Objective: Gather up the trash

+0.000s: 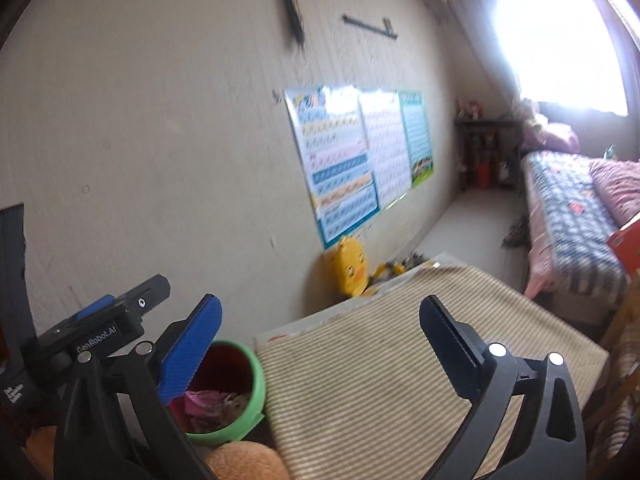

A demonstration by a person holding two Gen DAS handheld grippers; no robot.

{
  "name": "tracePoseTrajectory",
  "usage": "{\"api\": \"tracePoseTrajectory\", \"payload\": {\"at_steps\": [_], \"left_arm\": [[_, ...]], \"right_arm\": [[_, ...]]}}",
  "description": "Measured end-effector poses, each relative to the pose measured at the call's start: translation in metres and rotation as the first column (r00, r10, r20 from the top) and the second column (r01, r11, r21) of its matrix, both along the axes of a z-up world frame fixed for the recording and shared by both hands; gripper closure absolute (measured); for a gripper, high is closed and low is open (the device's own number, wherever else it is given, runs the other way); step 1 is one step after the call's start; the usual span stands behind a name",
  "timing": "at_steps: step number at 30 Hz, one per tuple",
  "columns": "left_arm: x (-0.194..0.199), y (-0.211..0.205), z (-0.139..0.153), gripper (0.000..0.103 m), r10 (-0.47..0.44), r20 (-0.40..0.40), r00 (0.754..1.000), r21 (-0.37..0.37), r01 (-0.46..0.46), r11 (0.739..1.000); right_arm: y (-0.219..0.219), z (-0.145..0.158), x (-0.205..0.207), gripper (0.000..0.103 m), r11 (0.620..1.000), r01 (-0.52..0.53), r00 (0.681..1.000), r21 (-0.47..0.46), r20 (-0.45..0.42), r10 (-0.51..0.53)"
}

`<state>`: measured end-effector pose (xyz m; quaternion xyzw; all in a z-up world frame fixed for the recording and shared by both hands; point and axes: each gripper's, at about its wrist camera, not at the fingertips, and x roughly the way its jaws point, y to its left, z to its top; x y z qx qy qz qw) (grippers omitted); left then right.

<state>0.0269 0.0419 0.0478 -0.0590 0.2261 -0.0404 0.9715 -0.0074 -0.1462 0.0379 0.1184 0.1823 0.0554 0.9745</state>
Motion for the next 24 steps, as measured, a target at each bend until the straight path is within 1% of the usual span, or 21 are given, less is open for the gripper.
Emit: {"api": "tracePoseTrajectory", "payload": {"at_steps": [3,5,12,17,24], "left_arm": [[-0.013,-0.010,0.007,0.006,0.012,0.033,0.999,0.018,-0.013,1.000],[-0.017,-0.015,0.011,0.006,0.026,0.040,0.999,0.036,-0.027,0.999],[-0.026,-0.033,0.014,0.005,0.046,0.067,0.997,0.149,-0.055,0.987],[-0.031,-0.036,0.016,0.005,0.040,0.089,0.995,0.165,-0.055,0.985],[-0.026,-0.030,0.013,0.005,0.065,0.064,0.996,0.161,-0.075,0.984]], "right_arm": [[-0.009,0.000,-0.011,0.007,1.000,0.020,1.000,0.007,0.002,-0.020],[-0.016,-0.001,-0.017,0.007,0.999,0.028,1.000,0.021,0.013,-0.028],[-0.021,0.001,-0.030,0.007,0.999,0.021,0.999,0.026,0.040,-0.022],[-0.022,0.000,-0.026,0.007,0.999,0.002,1.000,0.038,0.030,-0.003],[-0.019,-0.003,-0.021,0.007,0.999,-0.010,1.000,0.043,0.010,0.010]]}}
